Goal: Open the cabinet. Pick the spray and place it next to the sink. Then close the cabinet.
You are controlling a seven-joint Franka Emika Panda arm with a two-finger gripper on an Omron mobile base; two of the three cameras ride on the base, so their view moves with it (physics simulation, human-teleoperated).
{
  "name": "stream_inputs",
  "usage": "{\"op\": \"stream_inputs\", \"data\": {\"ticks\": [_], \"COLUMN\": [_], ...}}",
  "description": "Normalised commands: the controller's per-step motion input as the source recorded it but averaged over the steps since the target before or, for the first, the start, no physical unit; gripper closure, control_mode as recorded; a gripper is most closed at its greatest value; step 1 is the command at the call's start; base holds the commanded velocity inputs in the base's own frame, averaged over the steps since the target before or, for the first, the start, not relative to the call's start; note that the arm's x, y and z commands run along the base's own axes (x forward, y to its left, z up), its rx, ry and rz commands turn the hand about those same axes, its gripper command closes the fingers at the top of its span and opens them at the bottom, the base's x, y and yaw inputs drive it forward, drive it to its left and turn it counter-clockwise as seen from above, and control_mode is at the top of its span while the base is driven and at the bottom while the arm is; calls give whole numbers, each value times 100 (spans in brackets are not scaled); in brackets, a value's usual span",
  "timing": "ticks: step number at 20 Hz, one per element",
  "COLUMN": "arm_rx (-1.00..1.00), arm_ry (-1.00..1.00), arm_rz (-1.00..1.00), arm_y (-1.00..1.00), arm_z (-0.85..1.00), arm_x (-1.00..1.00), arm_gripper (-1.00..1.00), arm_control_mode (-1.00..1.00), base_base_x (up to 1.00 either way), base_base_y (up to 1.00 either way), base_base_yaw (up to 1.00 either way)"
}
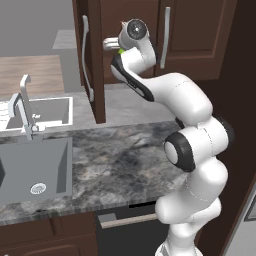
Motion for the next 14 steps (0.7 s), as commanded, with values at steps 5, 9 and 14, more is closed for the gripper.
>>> {"op": "stream_inputs", "data": {"ticks": [5, 9, 14], "arm_rx": [4, 4, 0], "arm_ry": [0, 0, -20], "arm_rz": [0, 0, 0], "arm_y": [0, 0, 0], "arm_z": [0, 0, 4], "arm_x": [0, -6, -64], "arm_gripper": [100, 100, 100], "arm_control_mode": [-100, -100, -100], "base_base_x": [0, 0, 0], "base_base_y": [0, 0, 0], "base_base_yaw": [0, 0, 0]}}
